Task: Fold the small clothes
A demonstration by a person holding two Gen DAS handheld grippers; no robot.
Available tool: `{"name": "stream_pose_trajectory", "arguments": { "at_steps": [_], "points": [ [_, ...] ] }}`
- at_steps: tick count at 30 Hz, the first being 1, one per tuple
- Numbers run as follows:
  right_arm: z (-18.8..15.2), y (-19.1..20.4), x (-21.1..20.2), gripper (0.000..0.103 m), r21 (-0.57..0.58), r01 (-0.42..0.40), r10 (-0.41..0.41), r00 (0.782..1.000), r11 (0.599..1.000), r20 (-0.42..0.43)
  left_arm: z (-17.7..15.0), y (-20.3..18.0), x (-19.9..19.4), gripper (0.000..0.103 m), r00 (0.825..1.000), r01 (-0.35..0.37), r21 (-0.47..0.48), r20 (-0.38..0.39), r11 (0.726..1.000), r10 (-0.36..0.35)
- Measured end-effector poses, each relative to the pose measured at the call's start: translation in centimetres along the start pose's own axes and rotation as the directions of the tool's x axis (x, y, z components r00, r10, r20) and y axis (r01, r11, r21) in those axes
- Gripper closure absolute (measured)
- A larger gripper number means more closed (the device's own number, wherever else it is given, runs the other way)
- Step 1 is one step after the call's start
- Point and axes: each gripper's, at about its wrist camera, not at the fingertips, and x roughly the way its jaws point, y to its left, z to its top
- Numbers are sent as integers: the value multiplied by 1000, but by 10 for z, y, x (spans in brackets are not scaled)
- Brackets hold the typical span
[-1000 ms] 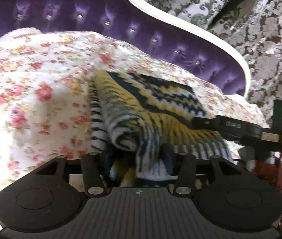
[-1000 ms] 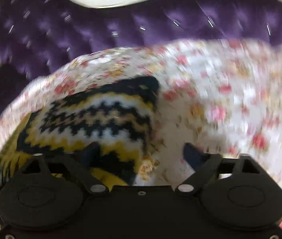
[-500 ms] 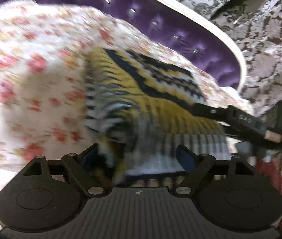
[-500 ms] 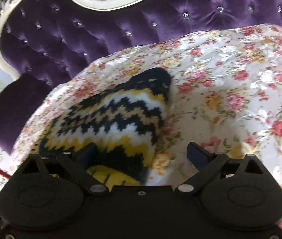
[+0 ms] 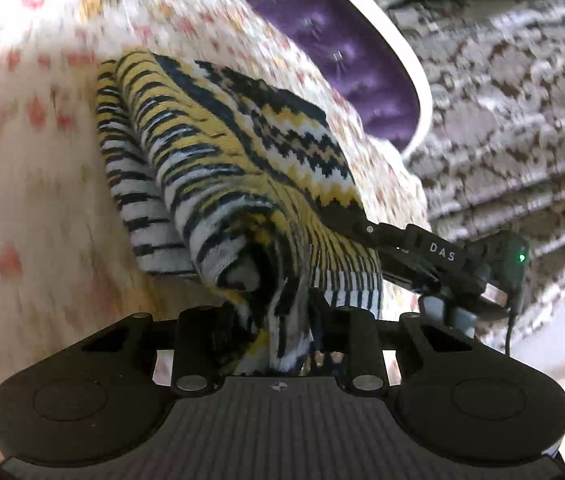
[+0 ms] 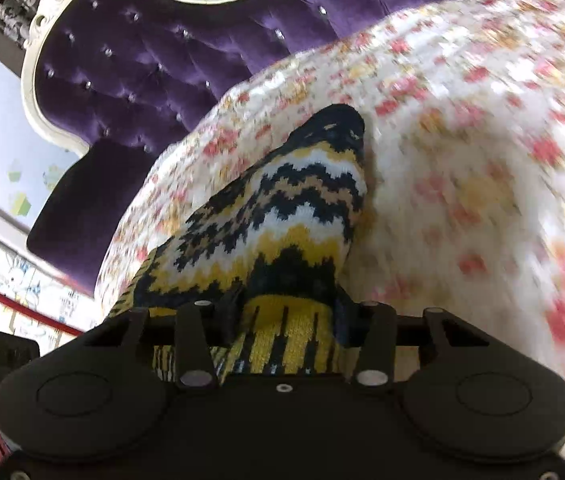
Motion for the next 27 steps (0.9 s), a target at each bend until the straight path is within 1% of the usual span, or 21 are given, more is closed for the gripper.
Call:
{"name": "stream_pose_trajectory", "arguments": {
  "at_steps": [4, 7, 11, 13, 14, 16, 17, 18, 19, 21, 22, 24, 25, 26, 27],
  "points": [
    [-38, -6, -38, 49, 4, -8, 8, 1000, 1000, -30, -44, -19, -12, 73, 999, 14, 9, -45, 1000, -13],
    [-66, -11, -66, 49, 22, -19, 20, 999, 1000, -50, -80, -33, -23, 73, 996, 43, -4, -79, 999, -43],
    [-100, -16, -101, 47, 54, -57, 60, 996, 997, -65, -112, -44, -35, 71, 991, 78, -17, -103, 997, -79],
    [-109, -17, -109, 46, 57, -66, 69, 996, 996, -62, -124, -47, -38, 68, 992, 77, -8, -99, 997, -77],
    [-115, -18, -114, 46, 54, -61, 64, 997, 997, -52, -129, -47, -40, 67, 995, 56, 0, -87, 998, -56],
    [-122, -18, -119, 42, 38, -43, 44, 999, 998, -23, -134, -50, -43, 67, 999, -37, 46, -22, 998, 38],
    [-125, -18, -121, 40, 25, -24, 24, 1000, 999, -2, -136, -53, -44, 65, 997, -71, 66, 7, 995, 71],
    [-127, -17, -122, 35, 3, 3, -3, 1000, 1000, 22, -137, -56, -45, 64, 994, -104, 80, 41, 991, 101],
    [-129, -15, -123, 29, -20, 36, -35, 998, 999, 47, -140, -58, -47, 63, 991, -119, 81, 67, 990, 113],
    [-137, -9, -125, 27, -75, 104, -97, 991, 992, 93, -145, -60, -50, 59, 984, -148, 91, 114, 985, 137],
    [-142, -5, -126, 26, -102, 133, -121, 986, 986, 114, -148, -64, -50, 57, 976, -185, 110, 140, 976, 169],
    [-150, 1, -124, 23, -144, 185, -163, 975, 972, 151, -157, -69, -53, 44, 946, -283, 144, 205, 948, 251],
    [-155, 3, -125, 21, -155, 205, -179, 970, 966, 166, -160, -71, -55, 43, 931, -318, 147, 236, 937, 279],
    [-158, 4, -124, 19, -165, 223, -193, 964, 961, 182, -164, -71, -58, 42, 922, -333, 144, 256, 932, 290],
    [-160, 4, -123, 17, -170, 238, -204, 960, 956, 193, -166, -70, -60, 39, 914, -343, 132, 275, 930, 298]
  ]
}}
